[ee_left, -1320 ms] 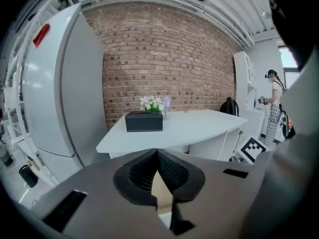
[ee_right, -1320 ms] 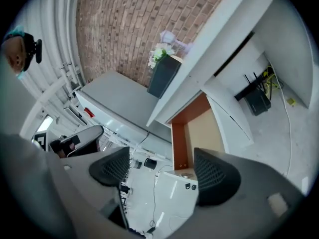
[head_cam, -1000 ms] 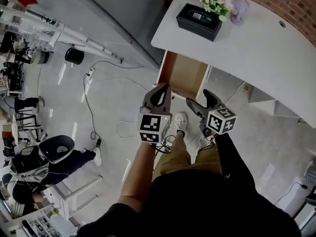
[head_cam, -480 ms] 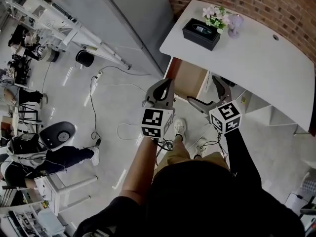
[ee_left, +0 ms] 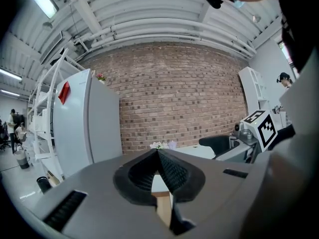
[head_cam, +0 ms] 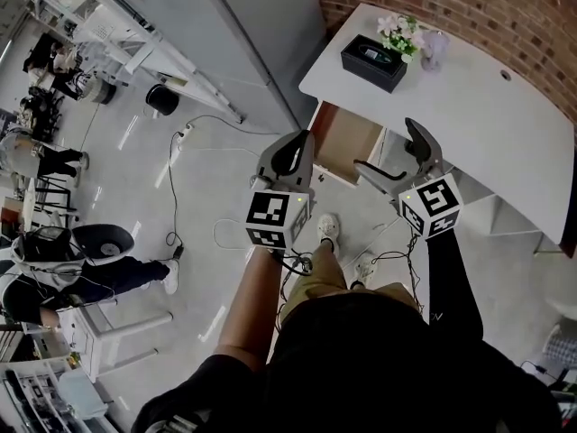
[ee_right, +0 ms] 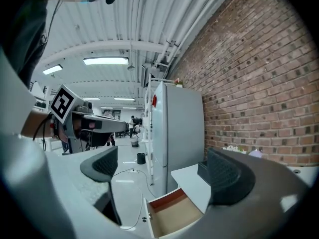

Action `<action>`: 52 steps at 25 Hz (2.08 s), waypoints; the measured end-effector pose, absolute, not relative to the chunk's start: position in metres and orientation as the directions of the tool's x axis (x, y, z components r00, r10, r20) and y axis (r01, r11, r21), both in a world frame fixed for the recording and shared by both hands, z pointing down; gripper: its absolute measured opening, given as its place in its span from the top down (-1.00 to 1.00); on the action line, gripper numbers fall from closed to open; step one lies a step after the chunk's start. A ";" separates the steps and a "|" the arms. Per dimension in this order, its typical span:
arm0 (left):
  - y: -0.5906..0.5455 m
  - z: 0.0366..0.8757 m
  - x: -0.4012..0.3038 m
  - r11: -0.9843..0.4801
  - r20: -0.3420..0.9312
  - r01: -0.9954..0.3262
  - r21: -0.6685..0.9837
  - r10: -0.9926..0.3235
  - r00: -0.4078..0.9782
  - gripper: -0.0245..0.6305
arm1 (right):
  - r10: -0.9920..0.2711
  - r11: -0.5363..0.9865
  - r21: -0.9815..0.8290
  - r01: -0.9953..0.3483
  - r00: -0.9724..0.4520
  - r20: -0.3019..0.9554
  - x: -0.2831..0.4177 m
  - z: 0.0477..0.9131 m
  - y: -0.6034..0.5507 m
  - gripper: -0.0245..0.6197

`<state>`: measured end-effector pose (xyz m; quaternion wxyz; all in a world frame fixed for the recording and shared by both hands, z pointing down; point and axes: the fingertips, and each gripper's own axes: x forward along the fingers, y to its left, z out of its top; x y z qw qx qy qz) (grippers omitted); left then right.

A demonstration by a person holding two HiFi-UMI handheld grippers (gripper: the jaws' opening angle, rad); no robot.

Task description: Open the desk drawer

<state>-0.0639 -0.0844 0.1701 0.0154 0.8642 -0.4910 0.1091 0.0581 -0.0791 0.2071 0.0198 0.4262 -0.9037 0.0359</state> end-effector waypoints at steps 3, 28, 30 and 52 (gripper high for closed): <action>-0.079 0.157 -0.067 -0.499 0.188 -0.863 -0.080 -0.858 0.479 0.90 | -0.761 0.646 -0.042 -0.762 -0.647 0.043 0.056 0.198 -0.077 -0.79; -0.096 0.129 -0.049 -0.521 0.053 -0.848 -0.095 -0.854 0.518 0.90 | -0.809 0.581 0.142 -0.802 -0.588 -0.012 0.076 0.178 -0.084 -0.78; -0.098 0.129 -0.049 -0.521 0.051 -0.849 -0.090 -0.854 0.518 0.90 | -0.813 0.574 0.141 -0.806 -0.581 -0.011 0.078 0.178 -0.085 -0.78; -0.098 0.135 -0.040 -0.536 0.036 -0.836 -0.117 -0.844 0.536 0.90 | -0.805 0.577 0.178 -0.797 -0.592 -0.041 0.071 0.161 -0.077 -0.16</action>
